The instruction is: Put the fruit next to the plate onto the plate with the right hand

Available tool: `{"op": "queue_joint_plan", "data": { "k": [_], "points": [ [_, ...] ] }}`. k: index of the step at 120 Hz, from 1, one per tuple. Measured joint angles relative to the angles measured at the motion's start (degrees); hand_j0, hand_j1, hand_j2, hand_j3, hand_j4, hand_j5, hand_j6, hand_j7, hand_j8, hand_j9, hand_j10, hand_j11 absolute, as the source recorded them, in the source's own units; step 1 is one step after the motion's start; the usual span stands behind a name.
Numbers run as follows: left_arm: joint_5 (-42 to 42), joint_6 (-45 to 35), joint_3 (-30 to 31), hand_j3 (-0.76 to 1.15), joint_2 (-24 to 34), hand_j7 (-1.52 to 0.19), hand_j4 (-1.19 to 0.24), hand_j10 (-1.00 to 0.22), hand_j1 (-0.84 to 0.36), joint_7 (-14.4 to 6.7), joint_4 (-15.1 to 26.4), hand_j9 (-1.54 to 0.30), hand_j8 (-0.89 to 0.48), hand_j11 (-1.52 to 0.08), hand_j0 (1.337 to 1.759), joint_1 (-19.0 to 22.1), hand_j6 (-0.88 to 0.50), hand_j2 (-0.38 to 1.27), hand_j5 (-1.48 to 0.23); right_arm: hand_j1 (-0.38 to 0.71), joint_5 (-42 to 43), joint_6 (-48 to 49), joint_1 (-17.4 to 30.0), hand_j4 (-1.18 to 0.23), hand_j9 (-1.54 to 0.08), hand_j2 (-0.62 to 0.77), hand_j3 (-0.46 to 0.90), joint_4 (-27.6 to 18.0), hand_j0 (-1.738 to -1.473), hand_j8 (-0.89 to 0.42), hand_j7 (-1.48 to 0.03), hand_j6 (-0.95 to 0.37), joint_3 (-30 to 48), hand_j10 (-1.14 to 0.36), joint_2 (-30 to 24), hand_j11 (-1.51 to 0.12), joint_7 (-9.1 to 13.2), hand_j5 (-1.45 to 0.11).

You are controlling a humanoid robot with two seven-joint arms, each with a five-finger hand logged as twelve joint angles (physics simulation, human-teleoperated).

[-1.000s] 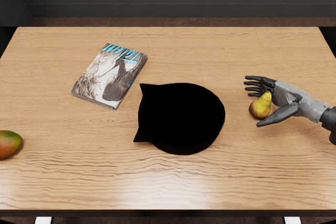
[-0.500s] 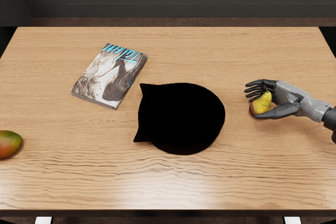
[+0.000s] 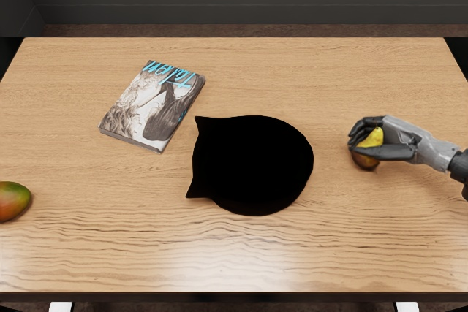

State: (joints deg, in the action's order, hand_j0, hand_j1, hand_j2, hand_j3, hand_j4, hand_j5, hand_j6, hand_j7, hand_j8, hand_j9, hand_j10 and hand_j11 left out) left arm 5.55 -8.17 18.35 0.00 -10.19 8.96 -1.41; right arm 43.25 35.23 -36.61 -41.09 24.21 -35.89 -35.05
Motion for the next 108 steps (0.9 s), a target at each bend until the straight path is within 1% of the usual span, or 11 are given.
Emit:
{"op": "queue_joint_plan", "data": {
  "k": [13, 14, 26, 27, 31, 39, 63, 71, 81, 85, 108],
  "points": [
    [0.0, 0.0, 0.0, 0.0, 0.0, 0.0, 0.0, 0.0, 0.35, 0.0, 0.0, 0.0, 0.0, 0.0, 1.658, 0.0, 0.0, 0.0, 0.0, 0.49, 0.6, 0.2, 0.0, -0.74, -1.01, -0.09, 0.0, 0.0, -1.645, -0.59, -0.98, -0.76, 0.1, -0.38, -0.1, -1.03, 0.0, -1.01],
    [0.0, 0.0, 0.0, 0.0, 0.0, 0.0, 0.0, 0.0, 0.35, 0.0, 0.0, 0.0, 0.0, 0.0, 1.658, 0.0, 0.0, 0.0, 0.0, 0.49, 0.7, 0.2, 0.0, -0.74, -1.02, -0.11, 0.0, 0.0, -1.644, -0.6, -0.99, -0.76, 0.1, -0.34, -0.1, -1.04, 0.0, -1.02],
    [0.0, 0.0, 0.0, 0.0, 0.0, 0.0, 0.0, 0.0, 0.35, 0.0, 0.0, 0.0, 0.0, 0.0, 1.658, 0.0, 0.0, 0.0, 0.0, 0.49, 1.1, 0.3, -0.1, -0.77, -1.09, -0.13, 0.0, 0.0, -1.633, -0.58, -1.04, -0.8, 0.1, -0.34, -0.1, -1.11, 0.0, -1.1],
    [0.0, 0.0, 0.0, 0.0, 0.0, 0.0, 0.0, 0.0, 0.35, 0.0, 0.0, 0.0, 0.0, 0.0, 1.658, 0.0, 0.0, 0.0, 0.0, 0.49, 1.1, 0.3, -0.1, -0.77, -1.1, -0.13, 0.0, 0.0, -1.633, -0.58, -1.05, -0.8, 0.1, -0.3, -0.1, -1.12, 0.0, -1.11],
    [0.0, 0.0, 0.0, 0.0, 0.0, 0.0, 0.0, 0.0, 0.35, 0.0, 0.0, 0.0, 0.0, 0.0, 1.658, 0.0, 0.0, 0.0, 0.0, 0.49, 1.2, 0.3, -0.1, -0.78, -1.11, -0.12, 0.0, 0.0, -1.629, -0.57, -1.06, -0.81, 0.1, -0.33, -0.1, -1.13, 0.0, -1.13],
    [0.0, 0.0, 0.0, 0.0, 0.0, 0.0, 0.0, 0.0, 0.35, 0.0, 0.0, 0.0, 0.0, 0.0, 1.658, 0.0, 0.0, 0.0, 0.0, 0.5, 1.4, 0.4, -0.2, -0.78, -1.14, -0.09, 0.0, 0.0, -1.621, -0.56, -1.08, -0.83, 0.1, -0.31, -0.1, -1.15, 0.0, -1.17],
    [0.0, 0.0, 0.0, 0.0, 0.0, 0.0, 0.0, 0.0, 0.35, 0.0, 0.0, 0.0, 0.0, 0.0, 1.658, 0.0, 0.0, 0.0, 0.0, 0.52, 1.7, 0.4, -0.4, -0.78, -1.19, -0.09, 0.0, -0.1, -1.616, -0.54, -1.11, -0.85, 0.0, -0.31, -0.1, -1.19, 0.0, -1.26],
    [0.0, 0.0, 0.0, 0.0, 0.0, 0.0, 0.0, 0.0, 0.35, 0.0, 0.0, 0.0, 0.0, 0.0, 1.658, 0.0, 0.0, 0.0, 0.0, 0.5, 2.0, 0.2, -0.5, -0.78, -1.2, -0.14, 0.0, -0.2, -1.615, -0.54, -1.12, -0.86, -0.1, -0.3, -0.3, -1.19, 0.0, -1.28],
    [0.0, 0.0, 0.0, 0.0, 0.0, 0.0, 0.0, 0.0, 0.35, 0.0, 0.0, 0.0, 0.0, 0.0, 1.658, 0.0, 0.0, 0.0, 0.0, 0.52, 1.9, 0.1, -0.7, -0.77, -1.21, -0.16, 0.0, -0.3, -1.617, -0.52, -1.12, -0.86, -0.1, -0.26, -0.9, -1.21, 0.0, -1.3],
    [0.0, 0.0, 0.0, 0.0, 0.0, 0.0, 0.0, 0.0, 0.35, 0.0, 0.0, 0.0, 0.0, 0.0, 1.658, 0.0, 0.0, 0.0, 0.0, 0.49, 1.7, 0.0, -0.8, -0.77, -1.2, -0.18, 0.0, -0.3, -1.616, -0.53, -1.13, -0.86, 0.1, -0.26, -1.0, -1.21, 0.0, -1.3],
    [0.0, 0.0, 0.1, 0.0, 0.0, 0.0, 0.0, 0.0, 0.35, 0.0, 0.0, 0.0, 0.0, 0.0, 1.658, 0.0, 0.0, 0.0, 0.0, 0.49, -1.2, 0.0, -1.9, -0.76, -1.21, -0.24, 0.0, -0.3, -1.619, -0.54, -1.13, -0.87, 0.4, -0.28, -2.0, -1.23, 0.0, -1.33]
  ]
}}
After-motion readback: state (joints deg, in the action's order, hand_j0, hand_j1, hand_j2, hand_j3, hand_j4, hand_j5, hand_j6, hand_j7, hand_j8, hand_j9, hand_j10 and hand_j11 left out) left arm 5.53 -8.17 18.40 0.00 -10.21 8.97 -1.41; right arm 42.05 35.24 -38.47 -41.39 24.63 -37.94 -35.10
